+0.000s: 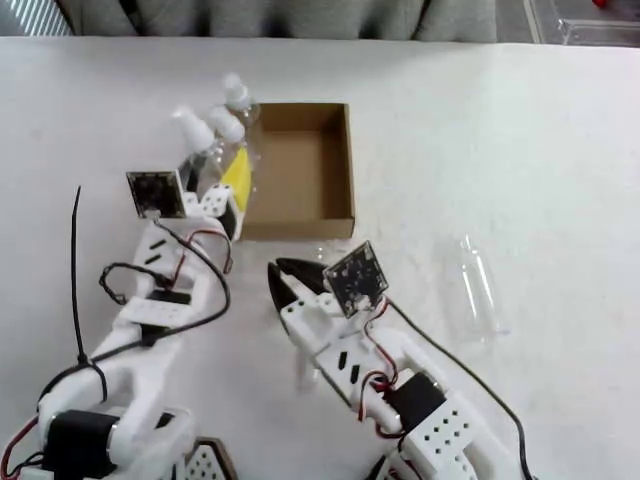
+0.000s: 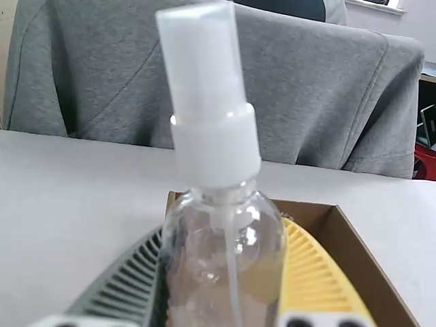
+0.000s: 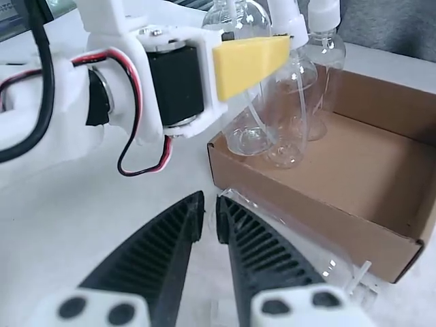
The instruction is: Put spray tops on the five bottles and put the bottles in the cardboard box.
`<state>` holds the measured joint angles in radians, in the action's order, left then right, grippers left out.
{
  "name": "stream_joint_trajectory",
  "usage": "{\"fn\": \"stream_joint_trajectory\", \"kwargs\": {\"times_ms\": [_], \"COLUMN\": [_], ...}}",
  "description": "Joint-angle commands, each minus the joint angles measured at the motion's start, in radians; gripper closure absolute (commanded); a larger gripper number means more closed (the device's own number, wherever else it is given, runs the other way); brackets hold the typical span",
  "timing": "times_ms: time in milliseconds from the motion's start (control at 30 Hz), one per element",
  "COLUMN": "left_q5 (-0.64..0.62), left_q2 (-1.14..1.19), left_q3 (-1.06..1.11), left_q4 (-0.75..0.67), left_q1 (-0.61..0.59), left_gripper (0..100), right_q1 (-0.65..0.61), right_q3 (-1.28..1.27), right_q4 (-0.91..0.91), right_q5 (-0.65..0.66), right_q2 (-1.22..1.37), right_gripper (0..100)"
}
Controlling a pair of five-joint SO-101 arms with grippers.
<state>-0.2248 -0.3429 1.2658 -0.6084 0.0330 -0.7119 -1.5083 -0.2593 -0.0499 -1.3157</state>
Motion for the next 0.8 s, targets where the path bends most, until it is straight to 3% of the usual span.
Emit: {"fn": "stream_joint_trajectory", "kwargs": {"times_ms": [0, 233, 467, 700, 767], "left_q5": [-0.008, -0.006, -0.006, 0.000, 0.054], "left_q2": [-0.002, 0.107, 0.131, 0.134, 0.134], "left_q3": [-0.066, -0.124, -0.087, -0.092, -0.094], "left_q4": [-0.041, -0.049, -0.147, -0.110, -0.087], "left_q1": [0.015, 0.007, 0.018, 0.016, 0.019], "left_gripper": [98, 98, 98, 98, 98], "right_q1": [0.007, 0.007, 0.007, 0.007, 0.007], "right_q3": [0.014, 0.012, 0.012, 0.012, 0.012], "right_q4": [0.024, 0.024, 0.024, 0.024, 0.024], "right_q5": [-0.002, -0.002, -0.002, -0.002, -0.002], "right_q2": [-0.015, -0.015, -0.015, -0.015, -0.015], "right_gripper": [98.3, 98.3, 98.3, 98.3, 98.3]}}
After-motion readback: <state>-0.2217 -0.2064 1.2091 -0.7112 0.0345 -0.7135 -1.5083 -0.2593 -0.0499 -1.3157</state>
